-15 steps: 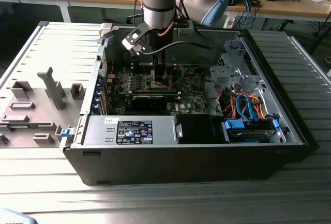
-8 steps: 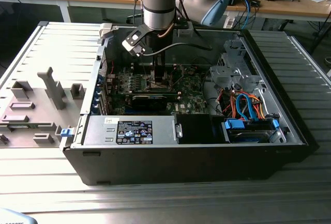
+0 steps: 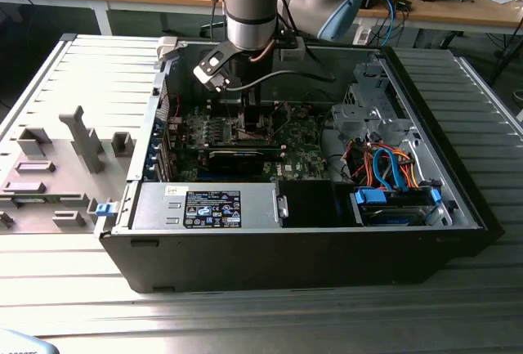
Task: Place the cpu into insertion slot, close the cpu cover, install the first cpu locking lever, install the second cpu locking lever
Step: 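Place the cpu into insertion slot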
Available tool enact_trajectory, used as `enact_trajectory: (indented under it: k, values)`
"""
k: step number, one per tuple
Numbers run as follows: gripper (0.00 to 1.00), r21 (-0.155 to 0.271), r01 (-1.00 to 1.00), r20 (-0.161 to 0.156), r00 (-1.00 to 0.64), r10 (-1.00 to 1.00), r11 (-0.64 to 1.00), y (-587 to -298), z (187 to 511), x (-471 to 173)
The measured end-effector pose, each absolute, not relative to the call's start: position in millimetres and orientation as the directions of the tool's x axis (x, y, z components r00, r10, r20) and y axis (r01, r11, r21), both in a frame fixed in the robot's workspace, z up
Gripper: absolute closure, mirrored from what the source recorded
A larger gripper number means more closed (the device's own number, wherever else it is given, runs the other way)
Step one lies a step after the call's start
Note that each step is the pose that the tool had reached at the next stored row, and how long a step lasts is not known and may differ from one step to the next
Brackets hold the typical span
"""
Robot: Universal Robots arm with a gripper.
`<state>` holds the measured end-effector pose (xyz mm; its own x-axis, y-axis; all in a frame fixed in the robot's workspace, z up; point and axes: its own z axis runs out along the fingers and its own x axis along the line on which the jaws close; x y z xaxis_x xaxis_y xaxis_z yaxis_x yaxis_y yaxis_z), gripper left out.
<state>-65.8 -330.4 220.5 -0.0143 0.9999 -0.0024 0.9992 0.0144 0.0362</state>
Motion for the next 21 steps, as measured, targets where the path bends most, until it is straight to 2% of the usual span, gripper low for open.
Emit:
enact_trajectory:
  k: [21]
  values:
    - [0.46, 0.036, 0.999, -0.002, -0.014, 1.000, 0.014, -330.4, 215.4, -63.6]
